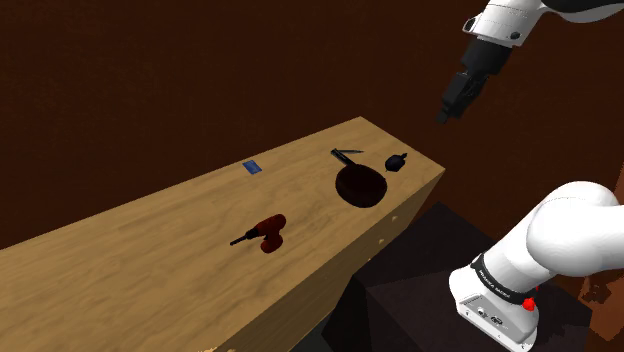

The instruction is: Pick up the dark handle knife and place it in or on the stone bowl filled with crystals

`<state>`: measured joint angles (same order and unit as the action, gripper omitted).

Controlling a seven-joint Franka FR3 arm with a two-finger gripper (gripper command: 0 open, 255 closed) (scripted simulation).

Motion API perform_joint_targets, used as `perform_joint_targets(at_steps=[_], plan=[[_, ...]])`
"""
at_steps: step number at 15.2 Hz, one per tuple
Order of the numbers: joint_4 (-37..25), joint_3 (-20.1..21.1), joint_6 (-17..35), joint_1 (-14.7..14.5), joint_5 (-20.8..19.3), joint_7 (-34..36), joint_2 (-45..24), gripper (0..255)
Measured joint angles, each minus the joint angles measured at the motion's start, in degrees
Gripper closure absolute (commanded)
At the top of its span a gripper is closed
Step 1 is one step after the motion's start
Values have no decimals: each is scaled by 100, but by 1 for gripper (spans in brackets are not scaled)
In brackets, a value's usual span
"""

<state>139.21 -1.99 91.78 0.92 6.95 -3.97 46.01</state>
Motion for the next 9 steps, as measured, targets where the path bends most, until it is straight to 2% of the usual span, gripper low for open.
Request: perform_joint_targets(at_steps=[2,9], plan=[[53,-7,100,6,-9,-19,-51,0],[356,-171,1313,101,-138,-308,-947,0]])
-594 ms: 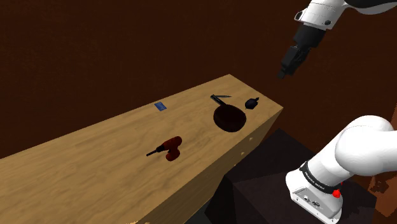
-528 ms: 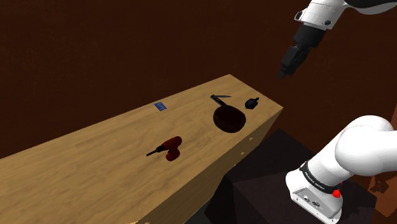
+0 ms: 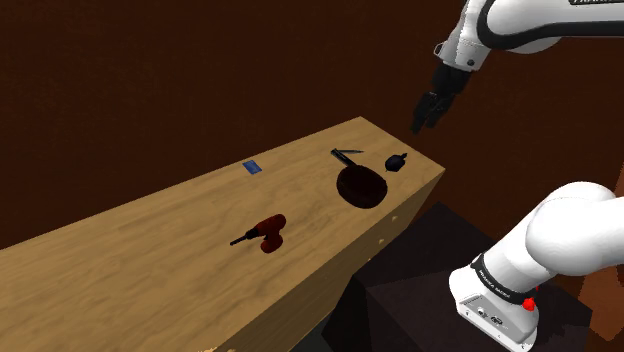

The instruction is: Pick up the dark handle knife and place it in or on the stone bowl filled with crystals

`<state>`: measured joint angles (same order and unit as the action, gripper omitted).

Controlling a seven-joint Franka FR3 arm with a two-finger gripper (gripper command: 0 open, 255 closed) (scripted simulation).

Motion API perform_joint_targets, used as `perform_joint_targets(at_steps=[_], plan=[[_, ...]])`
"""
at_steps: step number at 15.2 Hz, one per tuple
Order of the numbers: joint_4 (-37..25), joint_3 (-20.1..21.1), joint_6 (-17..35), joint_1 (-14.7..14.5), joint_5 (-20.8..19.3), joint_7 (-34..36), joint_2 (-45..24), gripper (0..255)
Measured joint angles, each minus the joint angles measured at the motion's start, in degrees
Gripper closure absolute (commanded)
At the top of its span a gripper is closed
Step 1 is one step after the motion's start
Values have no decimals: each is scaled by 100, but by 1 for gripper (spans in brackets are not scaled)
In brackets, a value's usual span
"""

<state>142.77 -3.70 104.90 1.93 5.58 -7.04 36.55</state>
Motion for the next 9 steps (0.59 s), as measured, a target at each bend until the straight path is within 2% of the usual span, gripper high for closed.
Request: perform_joint_targets(at_steps=[9], plan=[[-156,-266,1713,71,-18,-428,-1827,0]])
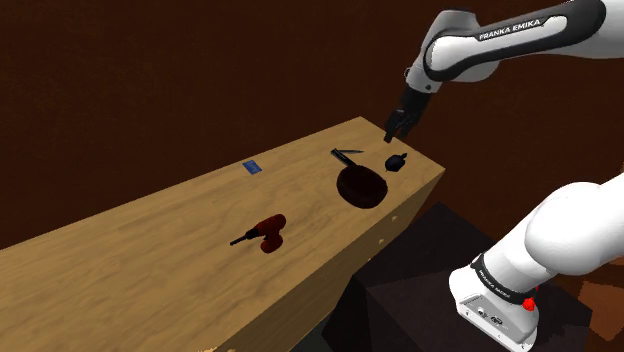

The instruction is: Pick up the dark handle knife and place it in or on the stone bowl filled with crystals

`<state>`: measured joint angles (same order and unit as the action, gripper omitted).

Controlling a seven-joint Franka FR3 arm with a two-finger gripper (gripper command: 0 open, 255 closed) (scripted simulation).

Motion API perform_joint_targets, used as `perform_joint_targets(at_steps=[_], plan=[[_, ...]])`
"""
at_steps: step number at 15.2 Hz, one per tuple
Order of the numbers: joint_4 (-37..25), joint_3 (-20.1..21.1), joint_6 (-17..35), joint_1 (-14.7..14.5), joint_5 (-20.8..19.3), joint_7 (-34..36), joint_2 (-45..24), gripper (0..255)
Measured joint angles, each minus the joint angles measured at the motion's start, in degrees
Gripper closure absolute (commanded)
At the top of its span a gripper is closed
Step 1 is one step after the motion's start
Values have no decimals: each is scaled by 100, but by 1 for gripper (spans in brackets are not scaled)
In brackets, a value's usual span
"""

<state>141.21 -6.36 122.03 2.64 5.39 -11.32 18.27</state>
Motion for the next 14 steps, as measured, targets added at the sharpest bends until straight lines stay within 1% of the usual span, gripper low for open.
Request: perform_joint_targets(at_steps=[4,8,14], plan=[[-187,-117,654,25,80,-223,-830,0],[-609,-188,1213,40,253,-448,-1802,0],[-1433,-216,1715,159,529,-768,-3110,0]])
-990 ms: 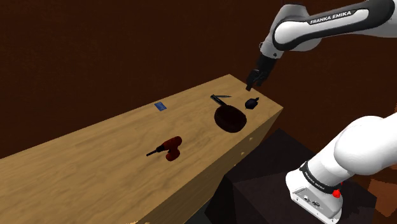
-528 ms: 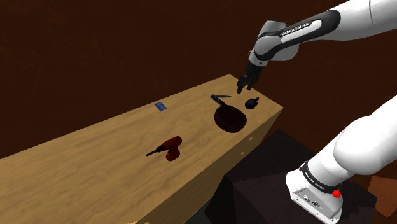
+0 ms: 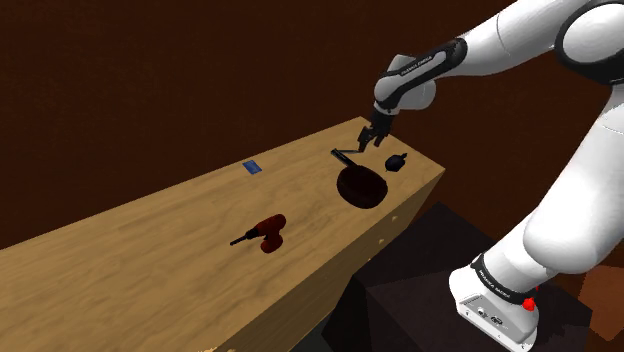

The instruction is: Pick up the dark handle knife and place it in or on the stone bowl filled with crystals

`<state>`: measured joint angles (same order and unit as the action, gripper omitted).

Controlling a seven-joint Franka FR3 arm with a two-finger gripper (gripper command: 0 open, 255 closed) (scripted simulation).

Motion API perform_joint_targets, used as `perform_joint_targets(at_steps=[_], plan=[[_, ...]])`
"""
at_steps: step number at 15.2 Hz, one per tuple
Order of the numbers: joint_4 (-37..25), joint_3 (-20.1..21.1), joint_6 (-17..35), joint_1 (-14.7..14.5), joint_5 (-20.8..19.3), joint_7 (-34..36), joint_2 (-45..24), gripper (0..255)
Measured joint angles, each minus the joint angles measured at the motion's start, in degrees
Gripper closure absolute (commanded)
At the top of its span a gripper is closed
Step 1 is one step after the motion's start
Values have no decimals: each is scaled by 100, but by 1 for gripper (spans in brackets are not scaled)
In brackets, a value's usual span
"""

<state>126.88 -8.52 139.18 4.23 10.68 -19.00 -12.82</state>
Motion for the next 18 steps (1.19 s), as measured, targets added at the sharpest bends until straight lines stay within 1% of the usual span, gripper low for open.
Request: perform_joint_targets(at_steps=[4,5,7,12,15,18], plan=[[-588,34,280,135,177,-195,-856,0],[-879,47,277,181,213,-231,-1141,0],[-1259,80,358,237,271,-268,-1587,0],[-2364,128,385,446,349,-370,-2682,0],[-3202,143,266,550,354,-355,-3381,0],[-3424,169,337,580,373,-361,-3667,0]])
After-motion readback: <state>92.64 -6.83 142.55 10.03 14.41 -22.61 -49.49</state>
